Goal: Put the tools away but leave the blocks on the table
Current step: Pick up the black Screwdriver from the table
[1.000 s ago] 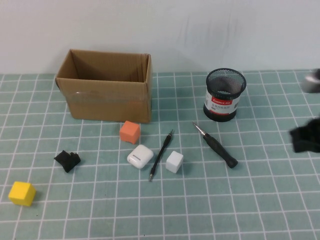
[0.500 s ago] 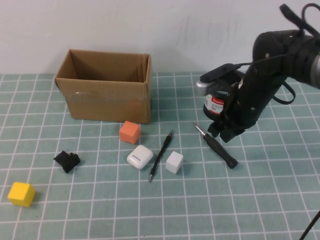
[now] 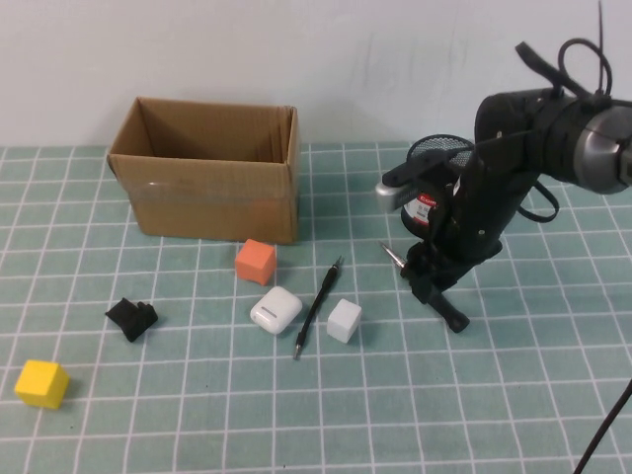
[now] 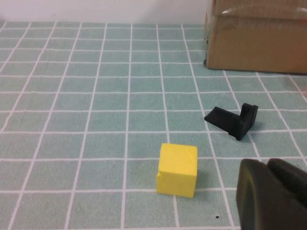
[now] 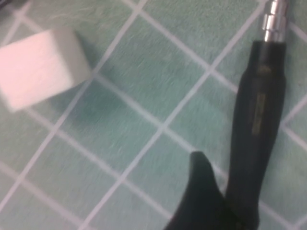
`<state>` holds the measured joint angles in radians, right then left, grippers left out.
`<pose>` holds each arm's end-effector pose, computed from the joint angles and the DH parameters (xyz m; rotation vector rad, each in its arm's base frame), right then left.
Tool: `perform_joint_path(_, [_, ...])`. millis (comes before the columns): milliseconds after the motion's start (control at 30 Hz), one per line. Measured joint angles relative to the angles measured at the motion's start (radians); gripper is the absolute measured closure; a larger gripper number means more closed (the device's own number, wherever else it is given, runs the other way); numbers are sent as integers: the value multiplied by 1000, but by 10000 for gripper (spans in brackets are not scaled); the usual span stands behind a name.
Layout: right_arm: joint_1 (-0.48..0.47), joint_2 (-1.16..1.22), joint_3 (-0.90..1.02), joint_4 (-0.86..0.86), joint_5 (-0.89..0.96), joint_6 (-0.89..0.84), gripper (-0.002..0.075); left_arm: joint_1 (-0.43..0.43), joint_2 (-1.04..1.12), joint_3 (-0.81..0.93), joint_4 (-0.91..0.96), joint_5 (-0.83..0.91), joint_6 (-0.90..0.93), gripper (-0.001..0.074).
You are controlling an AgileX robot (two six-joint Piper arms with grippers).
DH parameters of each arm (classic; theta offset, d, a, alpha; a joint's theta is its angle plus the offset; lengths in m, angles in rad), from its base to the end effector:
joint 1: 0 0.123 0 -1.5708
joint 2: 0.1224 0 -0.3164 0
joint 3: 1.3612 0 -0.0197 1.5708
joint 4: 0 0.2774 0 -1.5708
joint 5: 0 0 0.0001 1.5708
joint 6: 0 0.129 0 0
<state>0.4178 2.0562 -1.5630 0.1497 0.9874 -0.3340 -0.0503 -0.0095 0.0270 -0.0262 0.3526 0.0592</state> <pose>0.4198 0.2039 0.1654 -0.9887 2.7934 0.2071 0.0846 -0.0054 0.1615 0.0850 1.8517 -0.0193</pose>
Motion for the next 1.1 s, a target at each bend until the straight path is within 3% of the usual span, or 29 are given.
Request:
perform_joint_path(267, [1, 16, 0, -28, -85, -34, 330, 0, 0, 0, 0, 0, 0, 736])
perform_joint_path(533, [2, 51, -12, -29, -89, -60, 395, 0, 0, 0, 0, 0, 0, 736])
perform_joint_path(1100, [2, 90, -29, -30, -89, -62, 423, 0, 0, 0, 0, 0, 0, 736])
